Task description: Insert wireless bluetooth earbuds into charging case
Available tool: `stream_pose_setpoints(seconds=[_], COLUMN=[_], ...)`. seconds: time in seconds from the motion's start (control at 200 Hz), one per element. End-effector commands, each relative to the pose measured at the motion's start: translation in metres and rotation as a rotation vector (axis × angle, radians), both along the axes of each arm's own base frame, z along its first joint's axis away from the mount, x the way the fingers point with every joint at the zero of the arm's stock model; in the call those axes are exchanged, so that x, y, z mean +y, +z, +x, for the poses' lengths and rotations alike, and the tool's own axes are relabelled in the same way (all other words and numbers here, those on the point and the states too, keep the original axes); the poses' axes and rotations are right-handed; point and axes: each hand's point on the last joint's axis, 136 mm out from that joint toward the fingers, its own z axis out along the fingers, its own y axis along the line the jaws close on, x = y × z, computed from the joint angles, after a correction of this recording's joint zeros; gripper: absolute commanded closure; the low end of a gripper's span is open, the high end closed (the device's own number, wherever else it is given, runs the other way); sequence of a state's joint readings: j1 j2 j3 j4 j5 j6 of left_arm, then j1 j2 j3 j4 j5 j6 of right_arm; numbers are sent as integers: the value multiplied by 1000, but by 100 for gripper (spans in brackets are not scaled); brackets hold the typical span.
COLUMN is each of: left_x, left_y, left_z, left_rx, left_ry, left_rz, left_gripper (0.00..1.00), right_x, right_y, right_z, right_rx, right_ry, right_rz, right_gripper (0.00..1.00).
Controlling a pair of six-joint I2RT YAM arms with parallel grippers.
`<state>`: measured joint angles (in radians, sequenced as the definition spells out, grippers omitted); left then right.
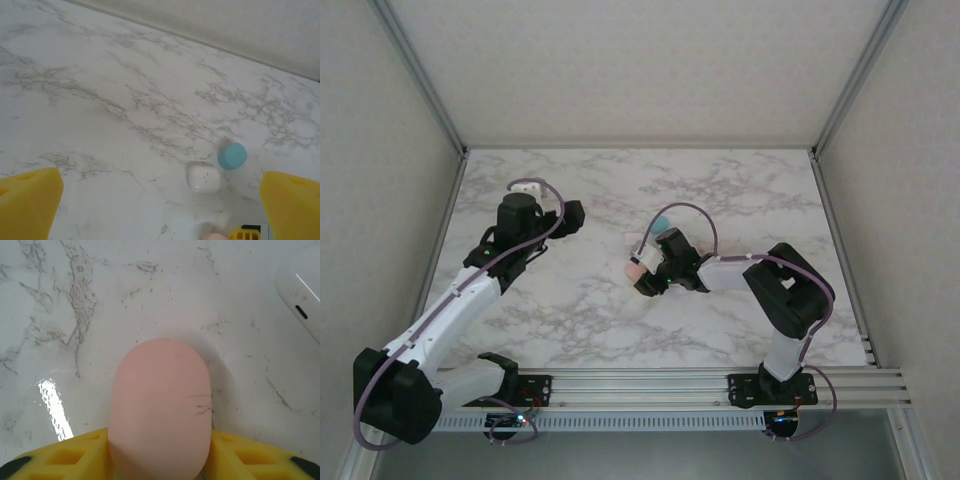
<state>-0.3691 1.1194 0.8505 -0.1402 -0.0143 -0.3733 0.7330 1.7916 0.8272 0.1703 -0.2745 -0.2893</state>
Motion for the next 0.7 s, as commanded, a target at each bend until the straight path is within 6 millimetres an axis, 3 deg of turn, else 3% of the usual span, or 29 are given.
stream_pose_setpoints(seconds=[0.0,0.225,0.42,0.566,0.696], left_x=[-3,-9,-20,-37,-62], left_y=[3,-3,-11,-8,7], left_z=[1,0,0,-2,-11], left_rx=[14,40,87,99,116], left_ry=[-17,-48,-93,-180,-337], left_rz=[-16,-21,-50,-92,-140], left_gripper=[0,2,10,12,12], right_x=[10,9,12,12,9], right_y=[-7,-13,-8,27,80], right_z=[-1,-1,-1,4,3], right_rx=[-1,-8,-18,-100,-199], right_ry=[47,71,85,61,52], right_rz=[0,-18,-3,55,129], right_gripper=[49,47,57,65,67])
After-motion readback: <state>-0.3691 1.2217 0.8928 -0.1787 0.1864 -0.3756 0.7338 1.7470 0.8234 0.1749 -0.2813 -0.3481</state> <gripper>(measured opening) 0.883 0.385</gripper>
